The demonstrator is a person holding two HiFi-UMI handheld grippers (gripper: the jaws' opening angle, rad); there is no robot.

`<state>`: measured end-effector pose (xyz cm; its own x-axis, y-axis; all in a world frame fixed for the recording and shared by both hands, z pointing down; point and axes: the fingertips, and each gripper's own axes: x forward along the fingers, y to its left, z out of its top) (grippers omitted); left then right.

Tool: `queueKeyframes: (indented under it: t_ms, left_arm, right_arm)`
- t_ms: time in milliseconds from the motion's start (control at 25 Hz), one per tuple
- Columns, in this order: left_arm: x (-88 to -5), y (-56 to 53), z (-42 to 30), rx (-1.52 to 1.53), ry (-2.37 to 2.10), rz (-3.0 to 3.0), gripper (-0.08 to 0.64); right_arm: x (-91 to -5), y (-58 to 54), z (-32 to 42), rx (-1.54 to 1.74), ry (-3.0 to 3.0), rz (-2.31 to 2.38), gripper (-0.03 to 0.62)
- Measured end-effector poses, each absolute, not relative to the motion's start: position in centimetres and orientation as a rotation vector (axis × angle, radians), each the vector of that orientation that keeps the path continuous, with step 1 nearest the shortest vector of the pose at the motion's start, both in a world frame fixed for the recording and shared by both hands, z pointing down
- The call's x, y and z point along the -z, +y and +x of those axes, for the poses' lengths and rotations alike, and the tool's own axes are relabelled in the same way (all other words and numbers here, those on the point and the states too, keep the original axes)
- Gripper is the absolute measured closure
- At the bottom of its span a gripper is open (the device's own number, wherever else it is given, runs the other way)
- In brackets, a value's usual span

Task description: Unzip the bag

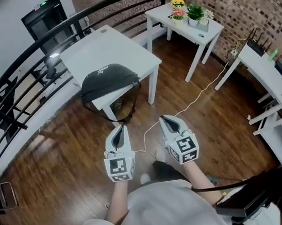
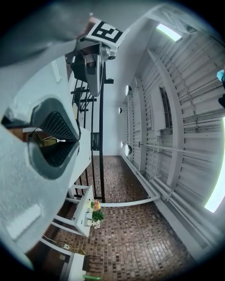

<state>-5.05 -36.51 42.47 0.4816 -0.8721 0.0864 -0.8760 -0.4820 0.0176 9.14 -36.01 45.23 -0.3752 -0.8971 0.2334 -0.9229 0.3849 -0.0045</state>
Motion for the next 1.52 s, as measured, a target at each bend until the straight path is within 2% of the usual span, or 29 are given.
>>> queueKeyframes:
  t_ms: [240, 520, 680, 880, 960, 1040, 1200, 1400, 1520]
  left_arm:
    - [-47.5, -47.3, -0.6, -0.229, -1.569, 2.609, 0.543]
    - [-54.6, -56.7, 1.3, -0.41, -1.582, 2.476, 0.543]
    - [-58.8, -60.4, 1.4, -0.458, -1.584, 2.386, 0.543]
    - [-63.4, -63.5, 0.9, -0.485, -1.547, 2.309, 0.543]
    - [-65.1, -64.5, 0.7, -0.504, -1.522, 2.3, 0.543]
    - [-66.7, -65.3, 0.4, -0.527, -1.489, 2.3, 0.475]
    - [-68.7, -66.9, 0.0, -0.557, -1.434, 2.306, 0.449]
    - [-70.2, -68.1, 0.9, -0.547, -1.293, 2.307, 0.376]
    - [-69.8, -68.6, 1.5, -0.516, -1.232, 2.32, 0.37]
  right_arm:
    - [-50.9, -48.2, 12.5, -0.22, -2.433, 1.53, 0.592]
    - [-57.8, -59.5, 11.8, -0.226, -2.433, 1.332, 0.586]
    - [-63.2, -64.6, 10.6, -0.173, -2.374, 1.243, 0.473]
    - [-70.3, -69.1, 8.8, -0.121, -2.268, 1.153, 0.448]
    - [-72.4, -70.5, 7.9, -0.1, -2.249, 1.129, 0.448]
    - [-74.1, -71.6, 7.3, -0.069, -2.223, 1.114, 0.448]
    - [-75.7, -72.9, 6.5, 0.005, -2.182, 1.098, 0.455]
    - [-74.4, -72.9, 6.4, -0.052, -2.194, 1.041, 0.538]
    - [-72.0, -72.3, 5.8, -0.178, -2.238, 0.983, 0.551]
